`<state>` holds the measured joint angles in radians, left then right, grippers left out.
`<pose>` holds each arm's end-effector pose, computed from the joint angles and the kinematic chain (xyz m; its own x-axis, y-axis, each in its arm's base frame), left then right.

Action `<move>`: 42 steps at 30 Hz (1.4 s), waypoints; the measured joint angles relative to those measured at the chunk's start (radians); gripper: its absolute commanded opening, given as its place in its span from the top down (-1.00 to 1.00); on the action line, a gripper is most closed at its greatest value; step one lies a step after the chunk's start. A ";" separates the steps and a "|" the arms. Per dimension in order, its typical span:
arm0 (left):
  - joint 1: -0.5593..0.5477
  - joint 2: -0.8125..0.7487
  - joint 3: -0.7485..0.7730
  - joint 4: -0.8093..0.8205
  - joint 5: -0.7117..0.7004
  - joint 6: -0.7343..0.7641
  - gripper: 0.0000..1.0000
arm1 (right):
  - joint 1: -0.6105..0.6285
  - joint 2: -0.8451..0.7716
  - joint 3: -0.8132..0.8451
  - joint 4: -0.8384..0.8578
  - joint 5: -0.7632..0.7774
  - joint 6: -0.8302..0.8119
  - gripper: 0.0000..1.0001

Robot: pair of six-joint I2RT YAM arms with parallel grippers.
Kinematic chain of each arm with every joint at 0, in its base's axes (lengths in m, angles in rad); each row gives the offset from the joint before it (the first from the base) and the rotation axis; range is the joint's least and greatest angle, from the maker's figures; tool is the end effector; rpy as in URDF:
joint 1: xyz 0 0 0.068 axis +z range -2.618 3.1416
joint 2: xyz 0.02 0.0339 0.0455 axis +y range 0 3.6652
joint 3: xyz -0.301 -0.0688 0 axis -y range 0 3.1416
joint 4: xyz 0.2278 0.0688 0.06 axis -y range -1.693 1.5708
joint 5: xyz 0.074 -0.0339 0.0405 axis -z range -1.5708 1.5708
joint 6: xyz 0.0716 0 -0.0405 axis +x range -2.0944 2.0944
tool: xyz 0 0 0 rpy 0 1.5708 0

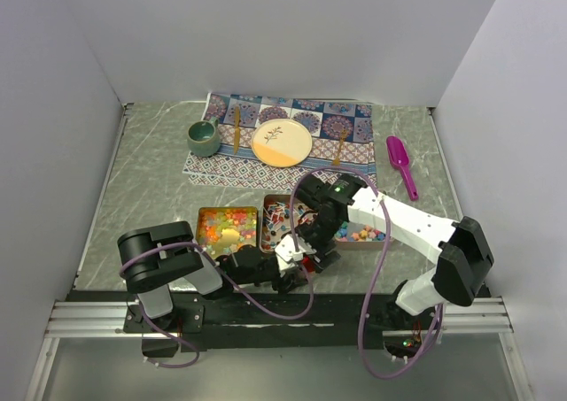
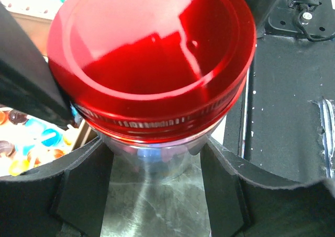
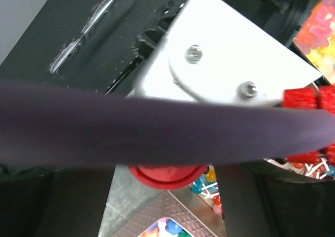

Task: Pack the candies
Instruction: Screw the bottle lid onto the packing bottle, then reset both arms

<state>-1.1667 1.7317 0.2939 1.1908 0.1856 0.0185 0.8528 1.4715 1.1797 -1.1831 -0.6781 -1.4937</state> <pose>0.1050 -0.2791 0.1575 -0.0781 0.2289 -0.9703 0.9756 0.2177 -0.0272 0.1228 0.2088 0.2758 0.5737 -0.5234 -0.6299 -0.7011 -0.7115 -0.0474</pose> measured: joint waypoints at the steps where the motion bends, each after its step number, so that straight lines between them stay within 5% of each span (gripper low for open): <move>1: -0.001 0.000 0.001 0.000 -0.001 0.002 0.98 | 0.000 -0.002 -0.010 0.016 0.000 0.014 -0.33; 16: -0.024 0.001 0.008 -0.014 -0.034 0.021 0.98 | -0.003 -0.135 -0.174 0.287 0.011 0.426 0.10; 19: -0.029 0.001 0.010 -0.018 -0.043 0.021 0.98 | -0.006 -0.145 -0.201 0.337 0.024 0.529 0.01; 22: -0.032 0.001 0.013 -0.026 -0.052 0.019 0.98 | -0.008 -0.163 -0.220 0.372 0.041 0.599 -0.38; 24: -0.032 0.001 0.017 -0.033 -0.053 0.019 0.47 | -0.015 -0.177 -0.232 0.383 0.053 0.627 -0.99; 27: -0.036 0.001 0.040 -0.058 -0.072 0.023 -0.28 | -0.046 -0.187 -0.262 0.355 0.104 0.648 -1.00; 28: -0.039 0.001 0.047 -0.068 -0.079 0.023 -0.98 | -0.069 -0.183 -0.269 0.343 0.118 0.646 -1.00; 42: -0.039 -0.187 -0.025 -0.280 -0.075 0.073 -0.93 | -0.301 -0.293 -0.163 0.129 0.253 0.518 -1.00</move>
<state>-1.2060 1.5444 0.2691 0.9112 0.1108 0.0914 0.5518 1.1782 1.0172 -1.0542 -0.4255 -0.9760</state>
